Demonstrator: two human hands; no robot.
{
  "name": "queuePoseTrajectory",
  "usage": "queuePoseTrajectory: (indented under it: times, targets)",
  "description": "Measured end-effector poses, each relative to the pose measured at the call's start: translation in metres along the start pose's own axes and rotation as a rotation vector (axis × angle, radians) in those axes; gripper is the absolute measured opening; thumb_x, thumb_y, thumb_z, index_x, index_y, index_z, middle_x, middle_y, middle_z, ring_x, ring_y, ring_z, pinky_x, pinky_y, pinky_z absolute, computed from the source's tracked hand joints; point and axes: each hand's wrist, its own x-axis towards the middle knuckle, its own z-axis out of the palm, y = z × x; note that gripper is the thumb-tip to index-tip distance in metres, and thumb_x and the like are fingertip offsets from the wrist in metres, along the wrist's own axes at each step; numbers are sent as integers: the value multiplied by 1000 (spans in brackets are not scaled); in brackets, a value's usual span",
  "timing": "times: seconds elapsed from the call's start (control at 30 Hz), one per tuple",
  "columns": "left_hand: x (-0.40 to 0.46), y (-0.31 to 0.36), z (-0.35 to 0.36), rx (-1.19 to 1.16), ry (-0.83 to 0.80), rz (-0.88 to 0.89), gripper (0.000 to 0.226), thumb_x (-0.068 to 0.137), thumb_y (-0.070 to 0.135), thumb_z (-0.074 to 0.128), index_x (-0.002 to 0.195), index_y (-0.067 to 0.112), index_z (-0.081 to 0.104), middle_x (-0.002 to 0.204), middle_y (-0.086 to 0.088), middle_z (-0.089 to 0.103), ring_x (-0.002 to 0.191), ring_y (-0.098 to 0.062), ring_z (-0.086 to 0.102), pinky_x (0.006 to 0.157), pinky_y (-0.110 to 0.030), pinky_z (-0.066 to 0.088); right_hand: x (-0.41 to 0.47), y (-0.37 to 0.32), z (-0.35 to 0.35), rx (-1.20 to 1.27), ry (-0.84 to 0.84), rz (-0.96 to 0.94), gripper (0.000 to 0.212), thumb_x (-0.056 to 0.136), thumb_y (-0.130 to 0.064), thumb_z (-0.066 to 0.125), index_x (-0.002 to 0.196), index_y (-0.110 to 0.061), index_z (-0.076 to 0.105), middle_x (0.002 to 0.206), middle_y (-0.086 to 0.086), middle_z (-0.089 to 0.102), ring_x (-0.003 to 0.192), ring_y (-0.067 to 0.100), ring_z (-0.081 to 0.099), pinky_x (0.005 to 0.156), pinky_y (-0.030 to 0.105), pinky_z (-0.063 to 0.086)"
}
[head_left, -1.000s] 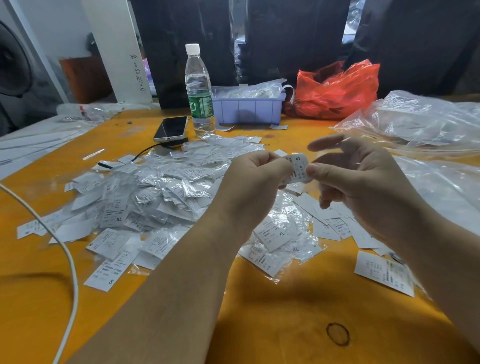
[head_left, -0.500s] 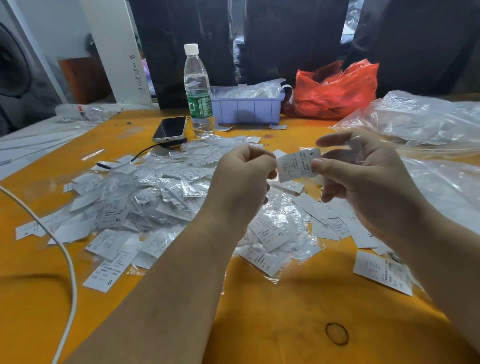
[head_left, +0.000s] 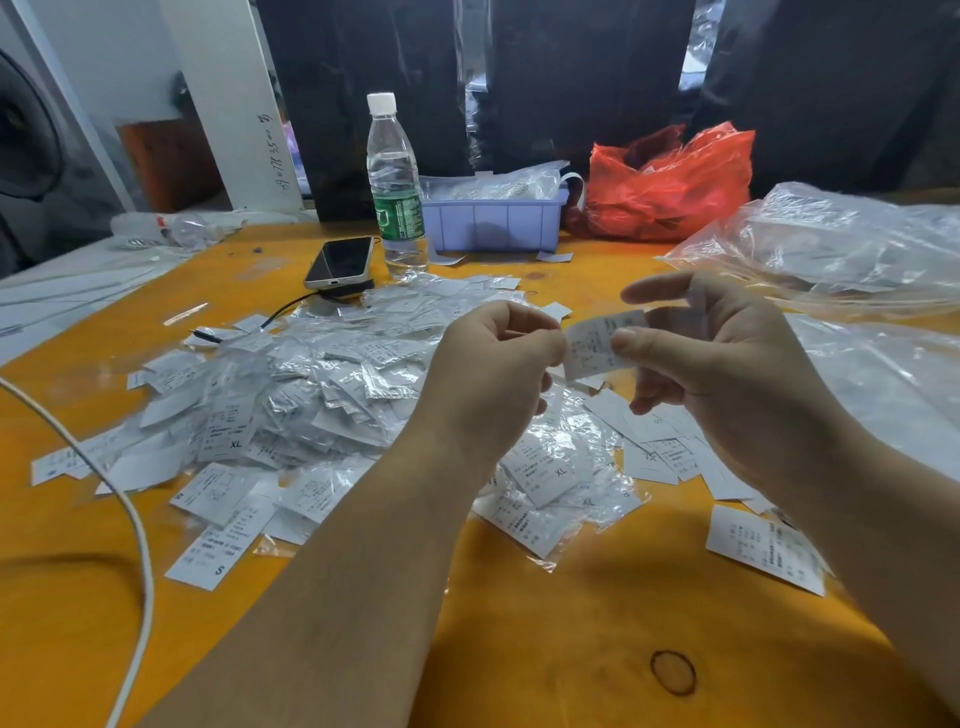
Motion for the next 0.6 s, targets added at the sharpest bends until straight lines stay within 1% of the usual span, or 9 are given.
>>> queuePoseTrajectory:
  times: [0.13, 0.3, 0.43, 0.5, 0.6]
  targets:
    - [-2, 1, 1, -40, -15, 46, 9, 89, 7, 63, 84, 14, 66, 66, 8, 65, 56, -5, 57, 52, -19, 51, 0, 0, 2, 3, -9, 10, 27, 82, -1, 71, 102, -18, 63, 77, 10, 66, 54, 16, 58, 51, 28, 53]
    - [-3, 0, 1, -34, -50, 86, 7, 89, 10, 66, 87, 17, 66, 71, 5, 65, 58, -3, 59, 56, -20, 54, -3, 0, 4, 4, -35, 23, 30, 80, 0, 73, 103, -16, 64, 72, 3, 66, 55, 19, 58, 50, 29, 53]
    - [-2, -2, 2, -9, -56, 107, 5, 89, 14, 68, 89, 19, 66, 72, 6, 66, 60, -2, 60, 57, -19, 53, -3, -1, 5, 5, -29, 28, 31, 78, -2, 74, 103, -16, 64, 74, 4, 65, 57, 19, 59, 50, 29, 54]
    - [-1, -2, 1, -20, -56, 83, 3, 90, 20, 68, 89, 18, 67, 73, 7, 67, 61, -4, 59, 58, -20, 52, -2, -2, 4, 16, -17, 29, 33, 74, -6, 75, 103, -16, 64, 72, 3, 65, 56, 18, 59, 50, 28, 54]
    - [-2, -3, 1, -6, -117, 49, 12, 90, 29, 67, 88, 18, 68, 70, 9, 65, 64, -6, 59, 59, -20, 51, -4, -2, 5, 17, -37, 35, 41, 66, -19, 76, 104, -15, 64, 74, 7, 66, 56, 20, 59, 50, 29, 53]
